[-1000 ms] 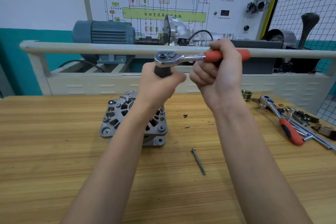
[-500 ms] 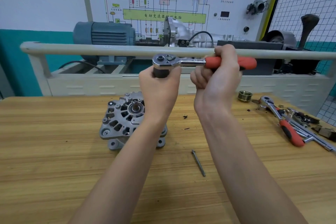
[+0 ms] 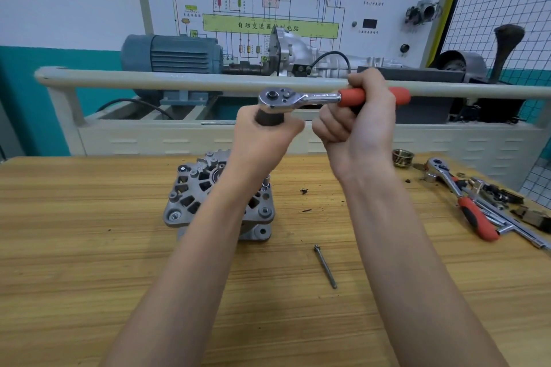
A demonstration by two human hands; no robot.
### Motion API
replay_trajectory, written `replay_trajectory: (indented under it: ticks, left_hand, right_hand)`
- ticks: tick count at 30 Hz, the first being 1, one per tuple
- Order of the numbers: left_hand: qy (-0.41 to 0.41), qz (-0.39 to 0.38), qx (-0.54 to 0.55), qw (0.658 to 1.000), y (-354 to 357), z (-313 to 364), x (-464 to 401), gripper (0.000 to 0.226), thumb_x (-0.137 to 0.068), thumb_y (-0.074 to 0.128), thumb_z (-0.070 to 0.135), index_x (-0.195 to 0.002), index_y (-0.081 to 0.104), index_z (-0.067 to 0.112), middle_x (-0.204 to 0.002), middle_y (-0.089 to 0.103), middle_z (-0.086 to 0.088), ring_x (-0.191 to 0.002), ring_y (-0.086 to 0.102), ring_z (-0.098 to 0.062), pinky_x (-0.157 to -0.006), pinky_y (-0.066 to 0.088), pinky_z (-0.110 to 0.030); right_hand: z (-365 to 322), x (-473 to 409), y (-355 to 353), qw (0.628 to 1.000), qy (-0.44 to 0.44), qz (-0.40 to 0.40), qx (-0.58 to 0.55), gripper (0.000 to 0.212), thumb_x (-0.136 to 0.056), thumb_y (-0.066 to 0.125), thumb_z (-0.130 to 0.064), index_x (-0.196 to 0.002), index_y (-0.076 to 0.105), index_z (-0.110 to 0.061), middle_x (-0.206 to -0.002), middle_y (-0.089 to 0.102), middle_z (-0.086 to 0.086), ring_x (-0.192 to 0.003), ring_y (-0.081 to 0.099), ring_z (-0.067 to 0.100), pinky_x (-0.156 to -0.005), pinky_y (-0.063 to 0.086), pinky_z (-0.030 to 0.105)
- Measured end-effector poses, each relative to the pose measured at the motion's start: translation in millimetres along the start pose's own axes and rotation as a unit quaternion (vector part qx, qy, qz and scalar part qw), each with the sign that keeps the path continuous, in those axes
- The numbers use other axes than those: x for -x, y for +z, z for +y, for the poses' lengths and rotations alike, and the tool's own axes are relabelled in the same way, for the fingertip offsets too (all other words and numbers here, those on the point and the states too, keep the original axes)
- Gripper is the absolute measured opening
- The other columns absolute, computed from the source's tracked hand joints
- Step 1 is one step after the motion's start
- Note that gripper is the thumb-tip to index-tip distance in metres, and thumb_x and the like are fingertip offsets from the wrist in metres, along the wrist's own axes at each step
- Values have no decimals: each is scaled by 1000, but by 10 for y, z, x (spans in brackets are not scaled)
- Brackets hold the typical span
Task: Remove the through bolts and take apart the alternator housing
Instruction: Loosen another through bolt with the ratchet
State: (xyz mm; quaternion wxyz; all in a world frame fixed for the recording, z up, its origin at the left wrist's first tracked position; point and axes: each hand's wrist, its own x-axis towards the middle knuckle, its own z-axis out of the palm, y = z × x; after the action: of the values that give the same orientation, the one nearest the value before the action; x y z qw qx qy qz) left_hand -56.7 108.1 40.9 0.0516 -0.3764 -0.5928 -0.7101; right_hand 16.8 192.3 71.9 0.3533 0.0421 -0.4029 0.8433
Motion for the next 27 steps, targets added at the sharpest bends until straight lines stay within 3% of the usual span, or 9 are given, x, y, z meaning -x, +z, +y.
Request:
replay_trajectory:
  ticks: [3, 7, 9, 13, 16, 19, 22, 24, 27]
  left_hand:
    - [13, 166, 5, 986, 138, -15, 29, 44, -76, 58, -4, -47, 33, 17, -40, 29, 12, -43, 23, -8, -43, 23, -20]
    - [7, 178, 20, 984, 149, -15, 29, 43, -77, 58, -3, -47, 33, 16, -42, 28, 9, -46, 21, -11, -44, 22, -22]
    - [-8, 104, 11, 994, 72, 6, 9, 38, -76, 61, -1, -48, 39, 13, -45, 32, 3, -47, 25, -13, -46, 24, -24]
    - [18, -152, -39, 987, -141, 40, -4, 32, -73, 66, 11, -46, 50, 18, -45, 42, -3, -43, 36, -18, -47, 35, -23]
    - [26, -187, -45, 981, -192, 52, 11, 36, -75, 67, 12, -45, 50, 22, -44, 43, -4, -42, 36, -19, -46, 35, -22]
    - [10, -121, -17, 993, -141, 53, 2, 42, -77, 64, 9, -42, 46, 24, -42, 37, 5, -40, 30, -13, -44, 30, -19]
    - [-6, 79, 14, 997, 17, 31, 2, 44, -80, 60, -2, -47, 41, 19, -44, 33, 6, -44, 26, -10, -44, 25, -21]
    - [2, 175, 38, 984, 111, 20, 25, 43, -78, 58, -5, -48, 35, 18, -44, 29, 8, -46, 22, -9, -44, 22, -22]
    - [5, 192, 52, 980, 110, 6, 27, 44, -77, 57, -6, -48, 34, 17, -45, 28, 5, -48, 22, -11, -45, 21, -24]
  right_hand:
    - [138, 108, 99, 994, -97, 56, -14, 35, -90, 45, -8, -60, 29, -17, -38, 18, -6, -35, 14, 11, -39, 18, 20]
    - [109, 114, 99, 997, -74, 34, 2, 39, -91, 45, -9, -58, 26, -18, -39, 18, -6, -35, 13, 11, -38, 18, 21]
    - [23, 55, 42, 999, -22, -4, 24, 44, -92, 44, -12, -53, 25, -20, -36, 16, -6, -34, 11, 10, -37, 15, 20]
    - [-126, -55, -72, 993, 79, -82, 29, 50, -94, 38, -15, -47, 22, -21, -33, 13, -7, -31, 8, 8, -35, 11, 18]
    - [-151, -58, -82, 991, 93, -95, 30, 49, -93, 38, -15, -47, 22, -21, -33, 13, -7, -31, 8, 8, -35, 11, 18]
    - [-62, 3, -14, 998, 37, -35, 25, 49, -92, 42, -13, -46, 26, -21, -35, 15, -6, -33, 10, 9, -36, 13, 19]
    - [105, 113, 96, 997, -65, 39, 2, 40, -91, 45, -9, -57, 27, -19, -37, 19, -7, -35, 13, 11, -39, 16, 21]
    - [201, 176, 146, 993, -114, 42, -10, 36, -91, 44, -6, -61, 29, -17, -38, 24, -9, -35, 17, 10, -39, 18, 20]
    - [211, 184, 156, 994, -109, 22, -4, 36, -92, 43, -6, -61, 29, -17, -38, 24, -9, -35, 17, 9, -39, 17, 20]
